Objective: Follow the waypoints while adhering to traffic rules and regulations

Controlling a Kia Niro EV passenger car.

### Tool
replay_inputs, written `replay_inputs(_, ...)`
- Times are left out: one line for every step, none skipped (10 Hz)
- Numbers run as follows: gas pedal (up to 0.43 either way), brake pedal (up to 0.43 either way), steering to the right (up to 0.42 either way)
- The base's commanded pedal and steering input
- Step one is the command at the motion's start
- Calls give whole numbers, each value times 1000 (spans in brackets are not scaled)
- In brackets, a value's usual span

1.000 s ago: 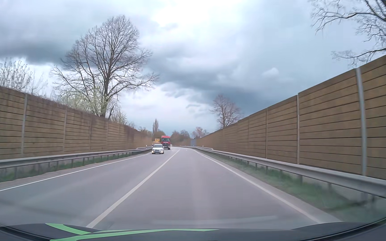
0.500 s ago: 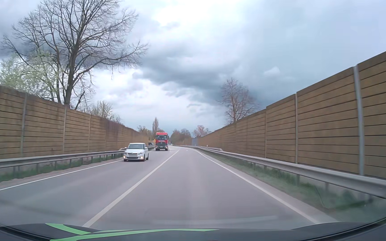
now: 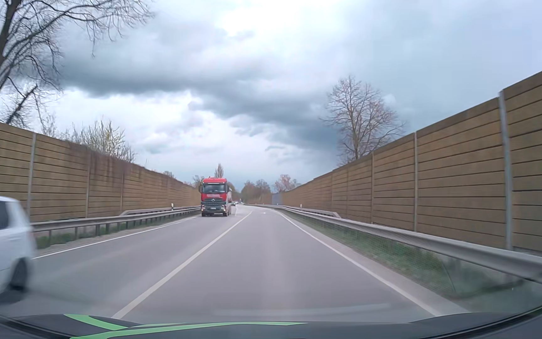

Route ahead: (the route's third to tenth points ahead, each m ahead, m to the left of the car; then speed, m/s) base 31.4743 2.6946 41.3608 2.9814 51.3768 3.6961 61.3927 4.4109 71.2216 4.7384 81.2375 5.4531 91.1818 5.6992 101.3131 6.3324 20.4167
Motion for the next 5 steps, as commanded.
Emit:
replay_inputs(220, 0, -3)
replay_inputs(220, 0, -3)
replay_inputs(209, 0, -3)
replay_inputs(197, 0, -3)
replay_inputs(197, 0, -3)
